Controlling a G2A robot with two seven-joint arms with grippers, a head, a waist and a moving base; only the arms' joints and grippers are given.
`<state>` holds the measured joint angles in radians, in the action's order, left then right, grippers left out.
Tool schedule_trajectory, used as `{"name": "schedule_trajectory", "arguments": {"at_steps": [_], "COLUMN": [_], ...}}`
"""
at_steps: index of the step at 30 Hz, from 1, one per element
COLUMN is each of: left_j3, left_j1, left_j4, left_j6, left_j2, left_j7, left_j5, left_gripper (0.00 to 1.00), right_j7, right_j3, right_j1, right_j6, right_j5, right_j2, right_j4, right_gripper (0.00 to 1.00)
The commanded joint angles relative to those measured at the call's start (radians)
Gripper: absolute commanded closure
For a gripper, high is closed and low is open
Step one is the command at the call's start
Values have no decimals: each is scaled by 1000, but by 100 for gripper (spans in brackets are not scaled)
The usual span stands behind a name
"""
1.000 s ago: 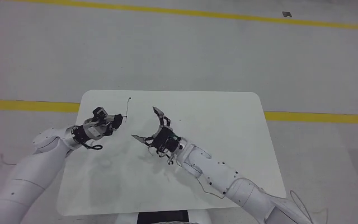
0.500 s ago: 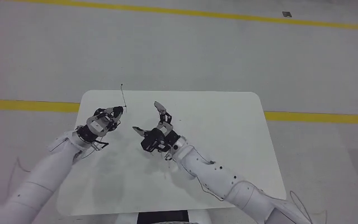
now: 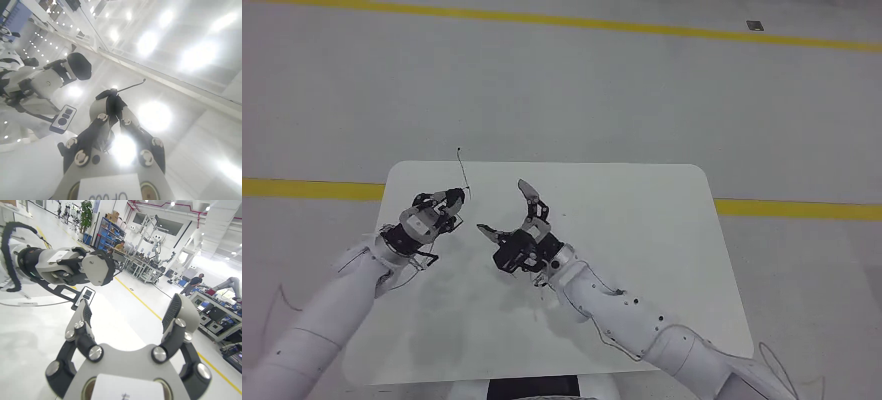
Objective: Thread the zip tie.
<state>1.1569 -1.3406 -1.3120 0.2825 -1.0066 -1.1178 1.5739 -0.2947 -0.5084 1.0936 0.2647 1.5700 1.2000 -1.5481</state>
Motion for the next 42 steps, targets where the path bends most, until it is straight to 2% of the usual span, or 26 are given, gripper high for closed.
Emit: {"name": "schedule_trajectory", "arguments": {"at_steps": [1,2,4,6,7,21,29,34,42], "left_j3": [13,18,24,24,24,24,24,24,24], "left_j1": [-5,-7,-9,-9,-9,-9,-9,-9,-9], "left_j4": [-1,-2,-4,-4,-4,-4,-4,-4,-4], "left_j6": [16,19,28,28,28,28,28,28,28], "left_j2": [-9,-12,-18,-18,-18,-18,-18,-18,-18], "left_j7": [3,5,12,12,12,12,12,12,12], "left_j5": [-4,-4,-4,-4,-4,-4,-4,-4,-4], "left_gripper": [100,100,100,100,100,100,100,100,100], "right_j7": [-2,-2,-3,-7,-7,-14,-15,-16,-27], "right_j3": [3,4,6,7,7,9,2,-1,-8], "right_j1": [-3,-5,-8,-7,-6,11,5,1,-5], "right_j6": [18,22,30,34,35,-7,-33,-30,-27], "right_j5": [0,0,0,0,0,0,0,0,0], "right_j2": [4,5,9,12,14,69,98,114,132], "right_j4": [2,4,4,3,2,24,55,75,97], "right_gripper": [0,9,40,56,58,77,76,80,81]}}
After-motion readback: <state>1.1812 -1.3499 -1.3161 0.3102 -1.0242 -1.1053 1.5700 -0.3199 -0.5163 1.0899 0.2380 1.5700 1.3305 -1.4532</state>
